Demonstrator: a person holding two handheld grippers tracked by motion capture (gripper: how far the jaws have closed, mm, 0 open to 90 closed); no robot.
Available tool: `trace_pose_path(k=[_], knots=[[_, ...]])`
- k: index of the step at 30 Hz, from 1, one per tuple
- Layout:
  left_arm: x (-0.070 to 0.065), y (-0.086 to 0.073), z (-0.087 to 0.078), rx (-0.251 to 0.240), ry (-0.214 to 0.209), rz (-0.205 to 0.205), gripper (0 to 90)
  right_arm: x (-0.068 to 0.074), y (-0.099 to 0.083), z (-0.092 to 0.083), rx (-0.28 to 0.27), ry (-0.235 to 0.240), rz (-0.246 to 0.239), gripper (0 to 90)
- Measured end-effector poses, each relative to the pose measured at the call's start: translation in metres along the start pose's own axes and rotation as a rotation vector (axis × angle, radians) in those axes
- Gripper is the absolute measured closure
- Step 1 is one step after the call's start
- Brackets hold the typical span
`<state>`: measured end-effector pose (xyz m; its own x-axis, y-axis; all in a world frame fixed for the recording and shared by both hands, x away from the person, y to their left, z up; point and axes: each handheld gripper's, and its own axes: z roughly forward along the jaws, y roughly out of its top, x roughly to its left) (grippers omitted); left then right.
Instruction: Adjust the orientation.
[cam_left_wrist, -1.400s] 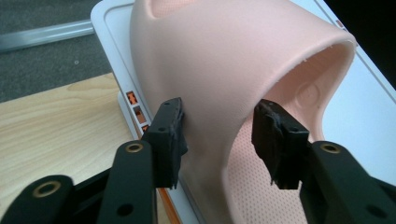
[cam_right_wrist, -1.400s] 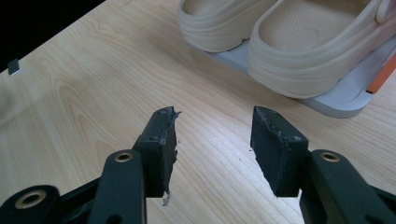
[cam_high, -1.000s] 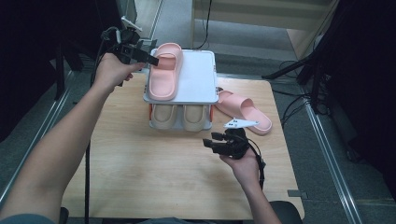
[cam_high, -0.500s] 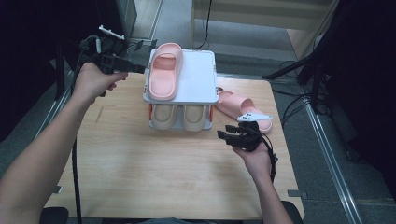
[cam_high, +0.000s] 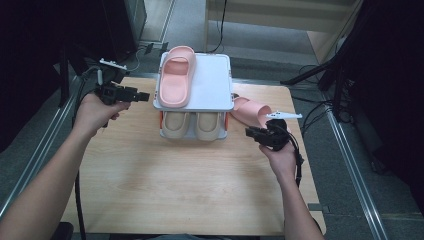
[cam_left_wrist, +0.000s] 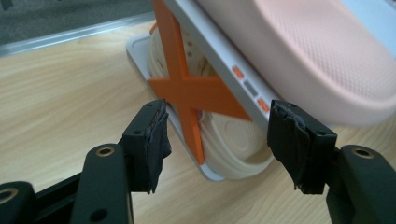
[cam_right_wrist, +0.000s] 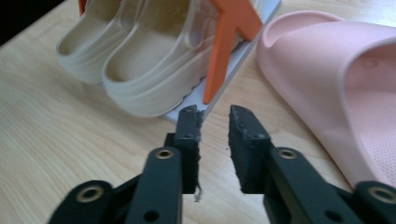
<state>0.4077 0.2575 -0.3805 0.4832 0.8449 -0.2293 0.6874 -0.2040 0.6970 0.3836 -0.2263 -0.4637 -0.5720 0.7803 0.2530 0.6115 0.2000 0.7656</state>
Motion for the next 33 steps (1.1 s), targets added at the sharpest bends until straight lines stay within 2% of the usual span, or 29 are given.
trace_pose_path(k=[9, 14, 19, 24, 27, 33], knots=[[-0.005, -0.026, 0.004, 0.01, -0.006, 0.009, 38.4, -0.022, 0.008, 0.005, -0.011, -0.045, 0.012, 90.0], [-0.005, -0.041, 0.01, 0.03, -0.023, 0.015, 38.2, -0.041, 0.009, 0.011, 0.006, -0.085, 0.026, 90.0], [-0.005, -0.058, 0.013, 0.037, -0.014, 0.008, 38.2, -0.059, 0.011, 0.015, 0.007, -0.115, 0.052, 90.0], [-0.009, -0.076, 0.013, 0.033, -0.003, 0.028, 38.1, -0.071, 0.012, 0.021, 0.015, -0.138, 0.068, 90.0], [-0.01, -0.085, 0.012, 0.027, 0.003, 0.021, 38.0, -0.076, 0.012, 0.029, 0.055, -0.154, 0.074, 90.0], [-0.016, -0.105, 0.007, 0.004, 0.005, 0.014, 37.9, -0.086, 0.012, 0.04, 0.084, -0.17, 0.095, 89.9]])
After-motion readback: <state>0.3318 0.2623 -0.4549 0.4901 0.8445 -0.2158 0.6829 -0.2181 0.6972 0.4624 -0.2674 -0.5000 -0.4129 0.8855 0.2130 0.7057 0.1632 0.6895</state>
